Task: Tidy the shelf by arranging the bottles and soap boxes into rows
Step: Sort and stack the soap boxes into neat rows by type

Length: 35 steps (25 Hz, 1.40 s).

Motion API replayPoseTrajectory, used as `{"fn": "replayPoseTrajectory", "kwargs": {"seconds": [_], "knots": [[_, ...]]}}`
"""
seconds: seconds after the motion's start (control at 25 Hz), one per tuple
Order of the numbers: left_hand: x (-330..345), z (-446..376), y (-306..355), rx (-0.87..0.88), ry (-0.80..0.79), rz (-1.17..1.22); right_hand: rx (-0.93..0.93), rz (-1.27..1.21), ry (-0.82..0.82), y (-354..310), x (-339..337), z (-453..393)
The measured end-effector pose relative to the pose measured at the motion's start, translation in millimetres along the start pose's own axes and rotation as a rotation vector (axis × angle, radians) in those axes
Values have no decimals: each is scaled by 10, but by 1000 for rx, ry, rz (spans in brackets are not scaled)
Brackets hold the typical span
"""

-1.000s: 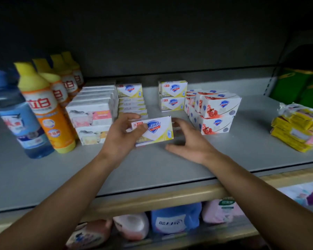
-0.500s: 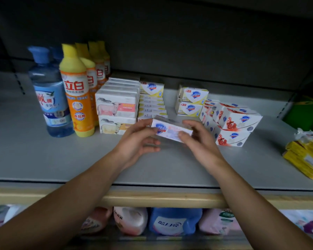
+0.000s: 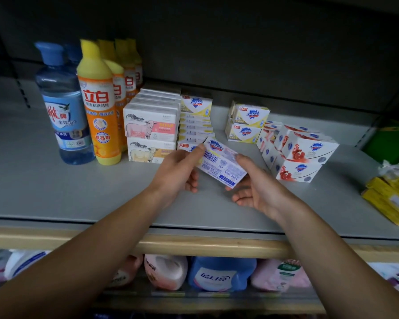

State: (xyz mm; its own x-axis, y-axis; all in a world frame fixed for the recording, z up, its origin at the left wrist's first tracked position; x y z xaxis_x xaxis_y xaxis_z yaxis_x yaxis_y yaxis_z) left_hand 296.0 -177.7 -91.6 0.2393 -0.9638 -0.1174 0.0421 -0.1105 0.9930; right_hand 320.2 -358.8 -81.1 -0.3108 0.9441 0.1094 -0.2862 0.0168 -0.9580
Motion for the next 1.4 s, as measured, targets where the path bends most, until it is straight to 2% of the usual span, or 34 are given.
{"fn": "replayPoseTrajectory", "kwargs": {"seconds": [0.04, 0.12, 0.2, 0.32, 0.4, 0.52, 0.6, 0.68, 0.76, 0.84, 0.96, 1.04, 1.12, 1.24, 1.32, 1.4], "knots": [[3, 11, 2, -8, -23, 47, -98, -17, 0, -38, -2, 10], [1, 29, 10, -5, -57, 104, -338, 143, 11, -156, -9, 57], [-20, 45, 33, 28, -55, 137, -466, 182, -41, -204, 44, 96], [-42, 66, 79, 112, -44, 219, -362, -275, -25, -164, 76, 62], [-64, 65, 105, 156, -43, 230, -387, -288, 5, -197, 114, 88], [-37, 63, 109, 80, -122, 283, -750, 30, -20, -394, 178, 233], [48, 76, 109, -24, -266, 394, -1028, 353, -19, -441, 290, 388], [123, 128, 174, -28, -421, 529, -1296, 687, -4, -360, 494, 533], [141, 149, 170, -38, -504, 612, -1435, 872, 9, -222, 672, 601], [137, 138, 137, -64, -539, 627, -1480, 941, 32, -139, 755, 611], [124, 119, 158, -47, -521, 624, -1445, 810, 13, -205, 720, 613], [101, 95, 156, -25, -490, 647, -1258, 526, 18, -285, 601, 544], [68, 100, 147, -11, -464, 602, -997, 108, 4, -275, 469, 431], [72, 106, 102, -19, -379, 480, -706, -437, -110, -164, 411, 332], [58, 94, 89, 19, -277, 385, -536, -634, -184, -111, 414, 289], [11, 89, 105, 91, -169, 275, -454, -667, -148, -107, 326, 272]]}}
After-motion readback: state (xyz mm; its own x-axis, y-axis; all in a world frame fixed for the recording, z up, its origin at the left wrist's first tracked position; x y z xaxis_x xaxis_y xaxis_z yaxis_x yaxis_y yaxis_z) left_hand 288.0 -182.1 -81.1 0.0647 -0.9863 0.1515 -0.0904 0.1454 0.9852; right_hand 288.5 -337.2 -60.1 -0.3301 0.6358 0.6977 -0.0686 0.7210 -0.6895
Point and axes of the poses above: each hand's wrist, its own z-axis away from the middle knuckle, its own x-axis out of the palm, y = z × x, the point moved 6 cm from there along -z, towards the middle knuckle, and after that the axes turned 15 degrees about -z, right-handed, at the moved point
